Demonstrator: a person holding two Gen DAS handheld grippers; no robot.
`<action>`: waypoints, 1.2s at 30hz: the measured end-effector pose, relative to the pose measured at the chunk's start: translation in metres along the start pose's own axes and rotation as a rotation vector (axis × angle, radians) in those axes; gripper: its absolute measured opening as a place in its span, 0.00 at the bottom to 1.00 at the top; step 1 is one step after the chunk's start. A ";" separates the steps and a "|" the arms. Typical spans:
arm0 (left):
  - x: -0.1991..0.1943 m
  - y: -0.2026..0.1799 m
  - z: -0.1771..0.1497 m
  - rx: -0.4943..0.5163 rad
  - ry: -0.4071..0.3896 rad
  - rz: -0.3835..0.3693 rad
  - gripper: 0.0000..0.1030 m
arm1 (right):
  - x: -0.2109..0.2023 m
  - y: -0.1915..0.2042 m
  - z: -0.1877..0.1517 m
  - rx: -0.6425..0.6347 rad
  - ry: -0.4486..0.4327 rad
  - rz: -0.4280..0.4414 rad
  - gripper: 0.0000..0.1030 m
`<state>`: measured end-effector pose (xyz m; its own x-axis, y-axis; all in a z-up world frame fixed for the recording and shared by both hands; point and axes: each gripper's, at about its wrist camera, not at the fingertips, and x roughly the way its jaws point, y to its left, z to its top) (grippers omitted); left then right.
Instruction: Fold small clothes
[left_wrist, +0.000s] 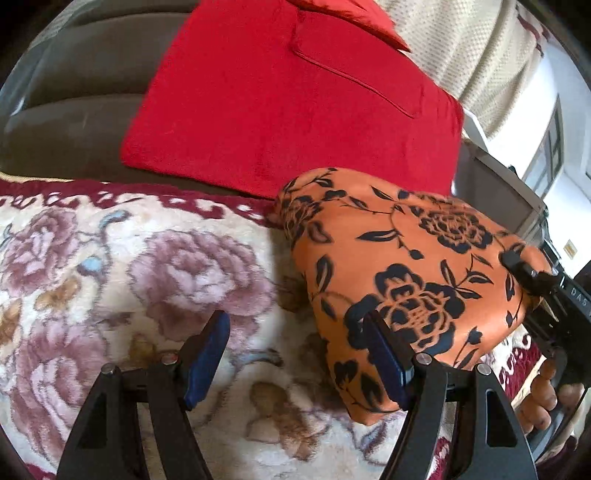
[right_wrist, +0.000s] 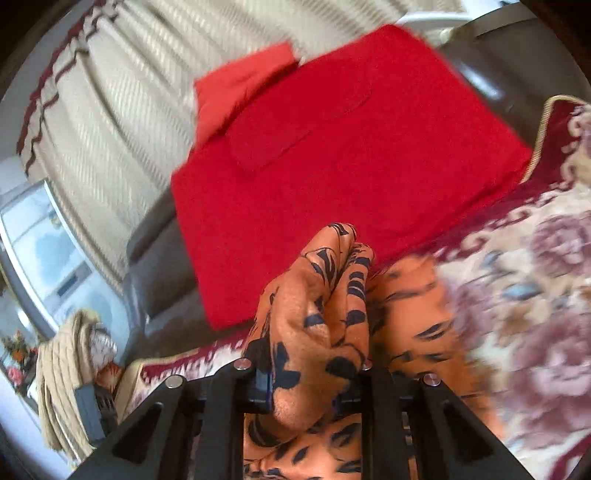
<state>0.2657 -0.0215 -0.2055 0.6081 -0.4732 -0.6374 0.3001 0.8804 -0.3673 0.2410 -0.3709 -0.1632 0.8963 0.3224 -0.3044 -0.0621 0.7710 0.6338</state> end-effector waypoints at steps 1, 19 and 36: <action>0.003 -0.006 -0.001 0.021 0.006 0.000 0.73 | -0.007 -0.009 0.001 0.013 0.009 -0.011 0.21; 0.027 -0.022 -0.003 0.151 0.042 0.059 0.81 | 0.005 -0.040 0.053 0.037 0.154 -0.134 0.68; 0.006 -0.034 -0.002 0.259 -0.001 0.053 0.81 | 0.072 -0.038 0.041 0.049 0.419 -0.165 0.33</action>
<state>0.2579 -0.0547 -0.1982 0.6289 -0.4263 -0.6502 0.4454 0.8830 -0.1480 0.3260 -0.3992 -0.1805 0.6367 0.4000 -0.6593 0.0961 0.8072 0.5825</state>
